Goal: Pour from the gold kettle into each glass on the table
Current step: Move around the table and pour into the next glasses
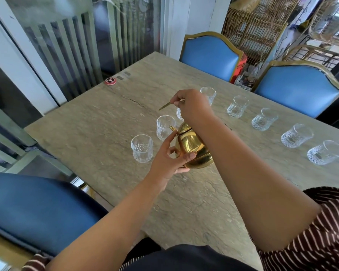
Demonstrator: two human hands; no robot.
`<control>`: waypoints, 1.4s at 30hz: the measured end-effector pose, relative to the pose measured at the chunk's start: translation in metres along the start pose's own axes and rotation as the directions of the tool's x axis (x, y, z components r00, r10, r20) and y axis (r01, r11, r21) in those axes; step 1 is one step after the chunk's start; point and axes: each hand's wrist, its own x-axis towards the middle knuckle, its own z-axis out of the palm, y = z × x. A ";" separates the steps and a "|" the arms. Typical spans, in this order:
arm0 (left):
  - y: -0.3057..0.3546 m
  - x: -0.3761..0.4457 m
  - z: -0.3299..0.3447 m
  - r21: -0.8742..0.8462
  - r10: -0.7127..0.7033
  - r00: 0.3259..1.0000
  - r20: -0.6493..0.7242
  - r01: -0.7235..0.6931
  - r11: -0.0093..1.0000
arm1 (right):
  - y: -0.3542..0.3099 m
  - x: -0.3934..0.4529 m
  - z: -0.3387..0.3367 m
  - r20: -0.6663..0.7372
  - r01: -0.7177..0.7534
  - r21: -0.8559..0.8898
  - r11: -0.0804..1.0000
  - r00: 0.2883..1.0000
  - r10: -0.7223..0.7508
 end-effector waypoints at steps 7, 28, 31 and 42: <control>-0.002 0.000 -0.001 -0.029 0.000 1.000 0.007 0.001 1.000 | -0.001 0.002 0.001 0.017 -0.012 -0.029 0.999 1.000 0.013; -0.006 0.005 0.002 -0.041 -0.016 1.000 -0.011 0.016 0.999 | 0.004 0.002 -0.002 -0.017 0.007 -0.027 1.000 1.000 -0.007; -0.005 0.004 0.003 -0.049 -0.016 1.000 -0.010 0.015 0.999 | 0.004 0.001 -0.002 -0.018 0.007 -0.022 1.000 1.000 -0.007; -0.004 0.003 0.003 -0.050 -0.014 1.000 -0.004 0.014 0.999 | 0.002 0.002 -0.004 -0.012 0.016 -0.032 0.999 1.000 -0.016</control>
